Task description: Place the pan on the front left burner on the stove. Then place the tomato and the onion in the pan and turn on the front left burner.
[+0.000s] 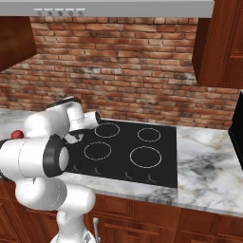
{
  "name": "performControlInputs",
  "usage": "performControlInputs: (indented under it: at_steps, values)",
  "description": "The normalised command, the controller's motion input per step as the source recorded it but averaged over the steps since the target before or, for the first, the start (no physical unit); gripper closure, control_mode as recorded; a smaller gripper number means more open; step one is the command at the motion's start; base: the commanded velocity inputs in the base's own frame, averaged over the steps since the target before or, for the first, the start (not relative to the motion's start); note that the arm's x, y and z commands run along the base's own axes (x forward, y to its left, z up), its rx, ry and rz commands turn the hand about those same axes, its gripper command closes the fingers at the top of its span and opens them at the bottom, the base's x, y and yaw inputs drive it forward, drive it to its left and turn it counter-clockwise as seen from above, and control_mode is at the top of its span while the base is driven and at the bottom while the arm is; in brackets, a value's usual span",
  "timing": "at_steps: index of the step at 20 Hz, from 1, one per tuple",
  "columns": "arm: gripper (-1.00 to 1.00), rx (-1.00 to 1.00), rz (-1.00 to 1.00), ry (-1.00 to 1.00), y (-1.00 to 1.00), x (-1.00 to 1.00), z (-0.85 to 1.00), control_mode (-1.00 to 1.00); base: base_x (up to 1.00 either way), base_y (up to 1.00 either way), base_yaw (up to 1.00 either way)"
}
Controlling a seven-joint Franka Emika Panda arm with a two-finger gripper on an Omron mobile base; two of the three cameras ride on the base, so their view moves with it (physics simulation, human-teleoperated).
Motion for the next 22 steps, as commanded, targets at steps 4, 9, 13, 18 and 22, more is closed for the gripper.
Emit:
performControlInputs:
  at_steps: [4,9,13,18,22]
  values:
    - [1.00,0.00,-0.04,0.04,-0.12,0.00,-0.25,-1.00,0.00,0.00,0.00]
    - [1.00,0.00,-0.01,0.03,0.00,0.00,-0.31,-1.00,0.00,0.00,0.00]
    - [1.00,0.00,0.00,0.01,0.00,0.00,-0.30,-1.00,0.00,0.00,0.00]
    - [1.00,0.00,0.00,0.04,0.00,0.00,-0.26,-1.00,0.00,0.00,0.00]
    - [1.00,0.00,0.00,0.08,0.00,0.00,-0.18,-1.00,0.00,0.00,0.00]
